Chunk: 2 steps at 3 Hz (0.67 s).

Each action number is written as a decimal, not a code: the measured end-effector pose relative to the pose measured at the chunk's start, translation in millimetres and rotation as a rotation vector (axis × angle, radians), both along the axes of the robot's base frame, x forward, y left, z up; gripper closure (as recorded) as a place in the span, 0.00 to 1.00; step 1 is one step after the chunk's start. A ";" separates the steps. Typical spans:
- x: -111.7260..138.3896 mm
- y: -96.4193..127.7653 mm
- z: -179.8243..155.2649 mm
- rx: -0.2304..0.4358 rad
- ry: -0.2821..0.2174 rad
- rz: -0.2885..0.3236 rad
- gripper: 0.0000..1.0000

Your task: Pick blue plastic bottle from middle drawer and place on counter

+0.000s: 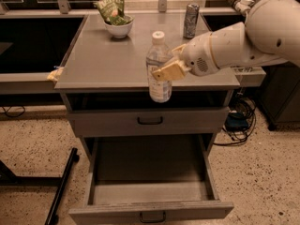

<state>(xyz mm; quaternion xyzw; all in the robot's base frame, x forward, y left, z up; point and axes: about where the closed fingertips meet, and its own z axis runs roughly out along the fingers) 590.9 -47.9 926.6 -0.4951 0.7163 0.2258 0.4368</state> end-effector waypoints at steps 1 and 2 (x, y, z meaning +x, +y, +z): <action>-1.8 2.0 -5.8 -0.004 0.008 0.004 1.00; 10.1 2.7 0.9 0.003 -0.023 -0.010 1.00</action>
Offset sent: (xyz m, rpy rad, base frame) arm 0.0271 -0.0016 0.0104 0.0130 -0.0654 -0.0386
